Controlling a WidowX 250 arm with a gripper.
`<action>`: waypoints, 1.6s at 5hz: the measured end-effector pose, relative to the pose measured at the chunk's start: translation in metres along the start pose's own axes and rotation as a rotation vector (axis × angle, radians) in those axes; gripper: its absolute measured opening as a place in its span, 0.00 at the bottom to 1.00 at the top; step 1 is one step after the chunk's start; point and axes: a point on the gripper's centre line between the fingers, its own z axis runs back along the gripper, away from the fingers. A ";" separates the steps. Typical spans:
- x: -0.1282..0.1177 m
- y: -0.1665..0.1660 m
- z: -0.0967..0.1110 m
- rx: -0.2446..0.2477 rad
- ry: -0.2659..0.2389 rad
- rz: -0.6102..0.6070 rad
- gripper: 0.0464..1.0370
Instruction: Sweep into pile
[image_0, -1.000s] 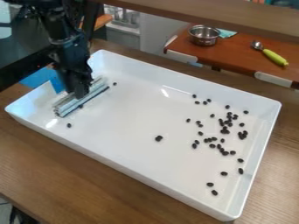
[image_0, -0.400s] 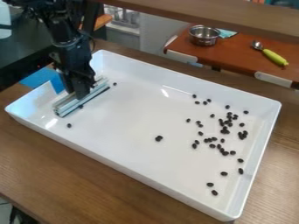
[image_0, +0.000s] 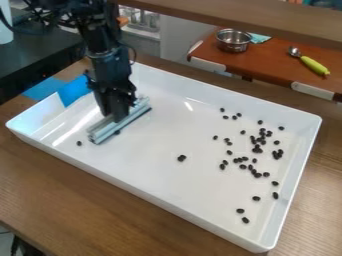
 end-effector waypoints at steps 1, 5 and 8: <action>0.002 -0.019 0.000 -0.043 0.012 0.013 0.28; 0.029 -0.127 -0.018 -0.067 -0.043 0.041 0.28; 0.054 -0.193 -0.028 -0.133 -0.072 0.094 0.28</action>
